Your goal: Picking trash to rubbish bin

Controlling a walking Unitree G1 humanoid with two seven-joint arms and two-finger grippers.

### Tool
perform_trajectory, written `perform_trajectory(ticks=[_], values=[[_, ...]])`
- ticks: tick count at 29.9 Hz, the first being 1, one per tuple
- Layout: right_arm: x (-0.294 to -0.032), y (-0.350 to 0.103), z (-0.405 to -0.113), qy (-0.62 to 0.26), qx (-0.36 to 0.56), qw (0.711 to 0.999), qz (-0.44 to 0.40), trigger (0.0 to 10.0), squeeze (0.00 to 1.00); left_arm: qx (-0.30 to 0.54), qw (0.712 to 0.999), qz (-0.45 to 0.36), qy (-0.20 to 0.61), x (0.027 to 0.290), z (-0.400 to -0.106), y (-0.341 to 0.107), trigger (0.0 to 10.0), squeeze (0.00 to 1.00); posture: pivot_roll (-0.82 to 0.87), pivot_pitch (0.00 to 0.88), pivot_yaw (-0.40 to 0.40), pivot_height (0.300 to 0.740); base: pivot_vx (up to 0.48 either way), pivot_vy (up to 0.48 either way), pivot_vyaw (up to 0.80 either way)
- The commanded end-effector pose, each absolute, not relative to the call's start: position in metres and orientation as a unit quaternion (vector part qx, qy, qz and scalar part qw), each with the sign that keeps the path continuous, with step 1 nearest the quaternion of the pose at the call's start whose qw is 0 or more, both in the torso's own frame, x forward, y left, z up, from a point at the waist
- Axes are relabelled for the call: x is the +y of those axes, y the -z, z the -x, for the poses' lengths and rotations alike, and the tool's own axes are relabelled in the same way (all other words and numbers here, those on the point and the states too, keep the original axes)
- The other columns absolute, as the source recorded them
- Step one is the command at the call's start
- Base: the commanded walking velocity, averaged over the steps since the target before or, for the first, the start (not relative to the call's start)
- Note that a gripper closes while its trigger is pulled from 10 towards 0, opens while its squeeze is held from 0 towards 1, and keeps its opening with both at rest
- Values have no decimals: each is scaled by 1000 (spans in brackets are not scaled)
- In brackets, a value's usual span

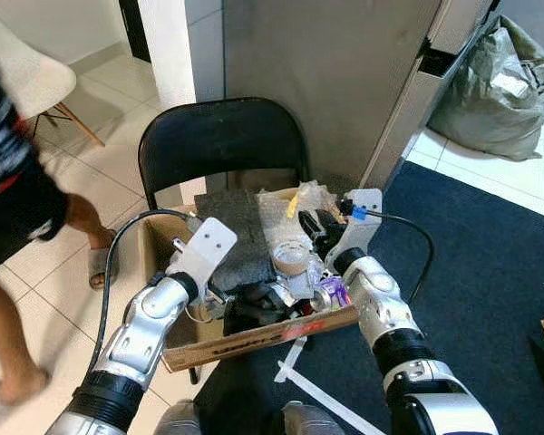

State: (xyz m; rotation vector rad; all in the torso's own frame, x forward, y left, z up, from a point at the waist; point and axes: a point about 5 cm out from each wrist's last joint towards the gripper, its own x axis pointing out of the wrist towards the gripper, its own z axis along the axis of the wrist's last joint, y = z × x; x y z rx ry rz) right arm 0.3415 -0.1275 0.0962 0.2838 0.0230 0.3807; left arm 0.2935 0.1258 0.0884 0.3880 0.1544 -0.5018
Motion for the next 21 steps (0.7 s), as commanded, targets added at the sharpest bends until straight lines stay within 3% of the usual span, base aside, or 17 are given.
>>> perform_trajectory(ticks=[1,19,20,21], values=[[-123,-95,-339,-208,14,966,-156,10000,1000,82,946,-192,246,127,-291,-87,10000,0,35,69,-47,740,0,0,0],[-117,-92,-332,-240,20,962,-129,10000,1000,90,948,-201,231,130,-292,-85,10000,0,32,58,-46,740,0,0,0],[-118,-92,-333,-237,20,963,-125,10000,224,91,948,-201,230,130,-292,-85,10000,0,32,58,-46,740,0,0,0],[-119,-92,-333,-234,19,964,-121,10000,0,91,948,-201,230,130,-292,-84,10000,0,32,54,-48,740,0,0,0]])
